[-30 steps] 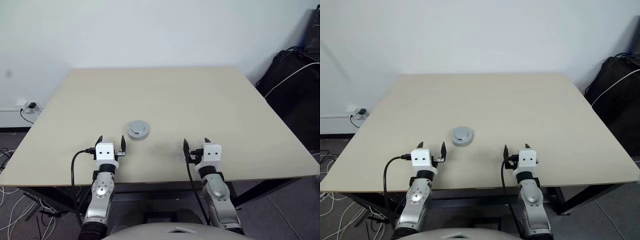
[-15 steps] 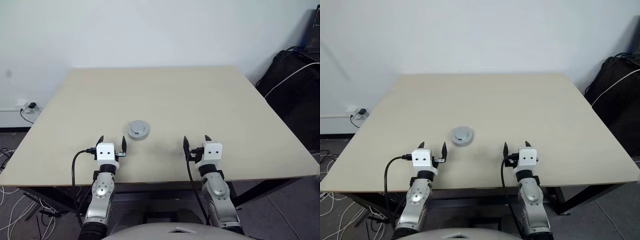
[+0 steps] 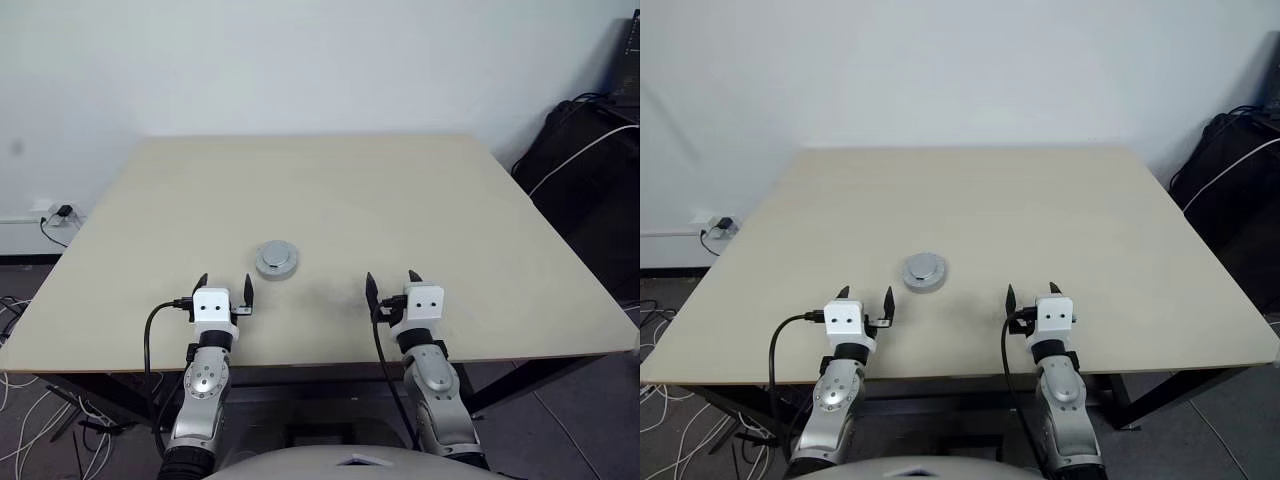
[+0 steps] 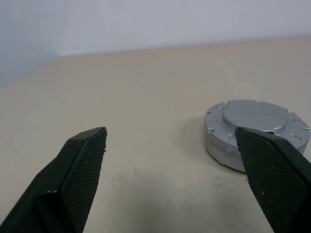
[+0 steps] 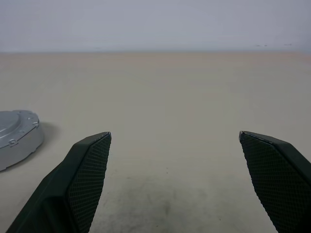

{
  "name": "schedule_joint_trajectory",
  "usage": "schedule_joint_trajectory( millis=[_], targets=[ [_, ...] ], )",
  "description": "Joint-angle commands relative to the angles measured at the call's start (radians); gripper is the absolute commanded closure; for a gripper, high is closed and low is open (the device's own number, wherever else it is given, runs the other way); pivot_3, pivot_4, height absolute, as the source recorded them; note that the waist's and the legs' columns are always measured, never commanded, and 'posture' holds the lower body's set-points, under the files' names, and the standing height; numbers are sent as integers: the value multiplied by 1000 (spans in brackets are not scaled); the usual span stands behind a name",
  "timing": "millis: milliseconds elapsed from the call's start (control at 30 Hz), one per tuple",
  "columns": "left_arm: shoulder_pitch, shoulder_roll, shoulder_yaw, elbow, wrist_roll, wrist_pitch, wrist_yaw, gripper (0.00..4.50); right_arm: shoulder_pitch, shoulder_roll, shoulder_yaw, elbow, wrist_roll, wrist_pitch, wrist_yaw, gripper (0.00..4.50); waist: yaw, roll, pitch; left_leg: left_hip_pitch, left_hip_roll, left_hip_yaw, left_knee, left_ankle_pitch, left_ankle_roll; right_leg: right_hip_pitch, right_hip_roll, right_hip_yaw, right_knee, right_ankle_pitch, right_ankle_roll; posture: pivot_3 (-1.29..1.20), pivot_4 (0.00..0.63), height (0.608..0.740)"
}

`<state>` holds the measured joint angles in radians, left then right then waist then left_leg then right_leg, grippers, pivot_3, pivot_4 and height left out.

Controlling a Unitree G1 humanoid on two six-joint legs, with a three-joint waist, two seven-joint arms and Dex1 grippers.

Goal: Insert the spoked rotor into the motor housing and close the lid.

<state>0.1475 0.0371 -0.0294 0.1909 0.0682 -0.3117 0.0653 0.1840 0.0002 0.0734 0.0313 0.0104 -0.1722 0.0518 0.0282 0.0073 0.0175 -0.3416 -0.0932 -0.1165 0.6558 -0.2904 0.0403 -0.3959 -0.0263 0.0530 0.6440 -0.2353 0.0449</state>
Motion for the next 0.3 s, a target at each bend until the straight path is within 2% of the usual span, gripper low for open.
schedule_joint_trajectory(
  millis=[33,300],
  targets=[
    [-5,-5,-1,-33,11,-7,4,36,-14,0,2,-17,0,-17,8,0,0,0,0,0,0,0,0,0,0,0,0,0,0,0,0,0,0,740],
    [-7,-12,0,-27,14,-9,13,36,-24,0,2,-12,2,-19,21,0,0,0,0,0,0,0,0,0,0,0,0,0,0,0,0,0,0,740]
  ],
)
